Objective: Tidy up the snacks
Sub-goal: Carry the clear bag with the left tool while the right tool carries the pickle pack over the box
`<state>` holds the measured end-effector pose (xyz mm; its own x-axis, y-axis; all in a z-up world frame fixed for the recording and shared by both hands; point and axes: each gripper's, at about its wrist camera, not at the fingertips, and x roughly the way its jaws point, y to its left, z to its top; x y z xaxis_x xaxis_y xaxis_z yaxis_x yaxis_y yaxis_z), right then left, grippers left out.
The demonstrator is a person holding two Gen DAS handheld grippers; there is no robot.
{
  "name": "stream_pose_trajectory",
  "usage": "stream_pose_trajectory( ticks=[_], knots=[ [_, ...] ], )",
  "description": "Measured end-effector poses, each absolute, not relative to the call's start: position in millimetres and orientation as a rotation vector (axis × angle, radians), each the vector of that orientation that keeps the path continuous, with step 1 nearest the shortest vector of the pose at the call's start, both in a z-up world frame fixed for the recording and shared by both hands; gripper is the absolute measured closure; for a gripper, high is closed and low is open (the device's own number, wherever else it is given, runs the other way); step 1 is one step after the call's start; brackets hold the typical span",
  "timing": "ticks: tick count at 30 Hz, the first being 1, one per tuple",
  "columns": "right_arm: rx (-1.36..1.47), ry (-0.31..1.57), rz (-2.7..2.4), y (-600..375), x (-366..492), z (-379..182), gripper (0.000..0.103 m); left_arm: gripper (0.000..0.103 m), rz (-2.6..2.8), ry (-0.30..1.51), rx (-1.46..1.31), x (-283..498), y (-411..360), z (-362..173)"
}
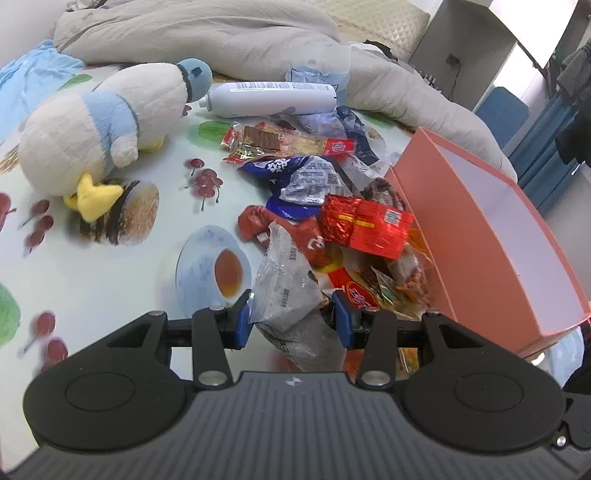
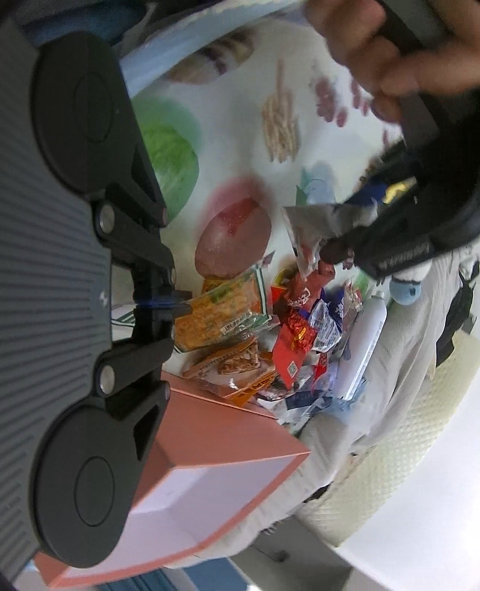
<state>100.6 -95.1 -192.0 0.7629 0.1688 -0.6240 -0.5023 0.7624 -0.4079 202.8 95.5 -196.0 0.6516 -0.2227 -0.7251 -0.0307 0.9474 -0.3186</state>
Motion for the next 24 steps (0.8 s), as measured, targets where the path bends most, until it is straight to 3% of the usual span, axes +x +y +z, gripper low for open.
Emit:
stream_pose_trajectory(
  ticks=[10,24],
  knots=[
    [-0.232,0.618,0.39,-131.8,95.5,-151.1,0.1,0.053,-0.094,0.873,-0.262,159.2,68.3,-178.1],
    [0.039,0.622,0.399,-168.1,87.9,-142.0,0.1,0.053,-0.08,0.872,-0.184,128.9,37.8,-155.0]
  ],
)
